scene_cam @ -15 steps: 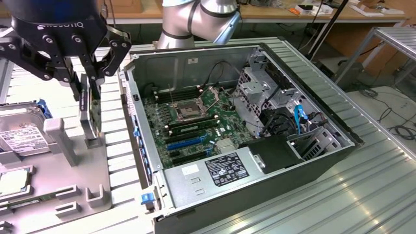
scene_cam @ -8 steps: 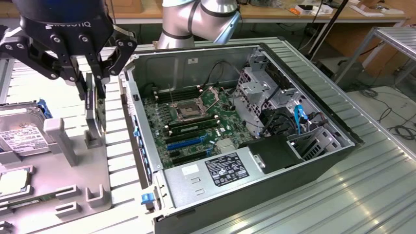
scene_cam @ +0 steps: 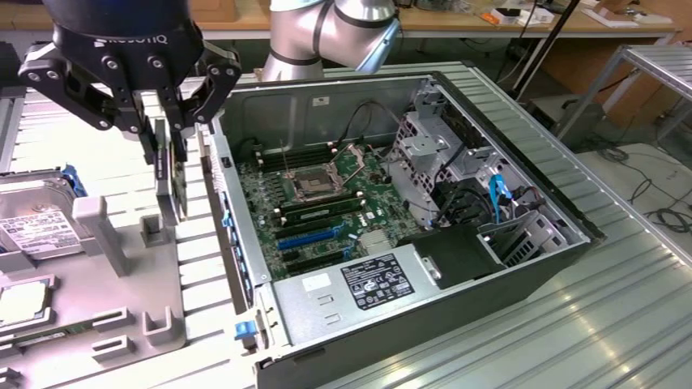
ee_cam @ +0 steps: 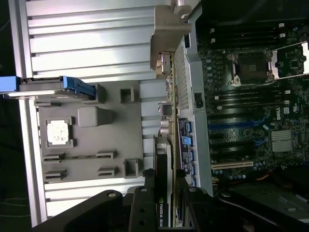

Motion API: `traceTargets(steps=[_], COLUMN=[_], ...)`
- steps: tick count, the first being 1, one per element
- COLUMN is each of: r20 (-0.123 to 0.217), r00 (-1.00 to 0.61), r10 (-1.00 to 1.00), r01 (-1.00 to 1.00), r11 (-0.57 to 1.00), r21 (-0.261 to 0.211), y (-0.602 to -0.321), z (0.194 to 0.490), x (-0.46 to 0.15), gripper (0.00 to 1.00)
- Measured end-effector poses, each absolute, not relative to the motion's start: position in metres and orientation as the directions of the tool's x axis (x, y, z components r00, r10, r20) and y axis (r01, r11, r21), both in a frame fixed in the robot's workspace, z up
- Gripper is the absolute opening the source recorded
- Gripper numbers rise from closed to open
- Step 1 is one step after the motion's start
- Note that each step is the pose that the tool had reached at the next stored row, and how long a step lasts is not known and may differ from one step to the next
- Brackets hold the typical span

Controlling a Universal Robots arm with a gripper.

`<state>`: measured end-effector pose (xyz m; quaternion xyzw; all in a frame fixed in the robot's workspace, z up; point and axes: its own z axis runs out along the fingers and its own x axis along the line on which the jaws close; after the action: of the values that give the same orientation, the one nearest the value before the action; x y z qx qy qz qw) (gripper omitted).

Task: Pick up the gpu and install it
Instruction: 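Pick up the gpu and move the gpu toward the slot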

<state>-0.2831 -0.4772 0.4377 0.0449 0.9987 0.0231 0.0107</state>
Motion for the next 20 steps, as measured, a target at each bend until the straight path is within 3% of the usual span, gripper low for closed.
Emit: traceTargets(steps=[20], r20=[-0.019], r00=[-0.996], r10=[0.09], r01=[0.089], r11=[0.995], r21=[0.047], y=[-0.477], z=[0.439], x=[-0.27], gripper=[0.27])
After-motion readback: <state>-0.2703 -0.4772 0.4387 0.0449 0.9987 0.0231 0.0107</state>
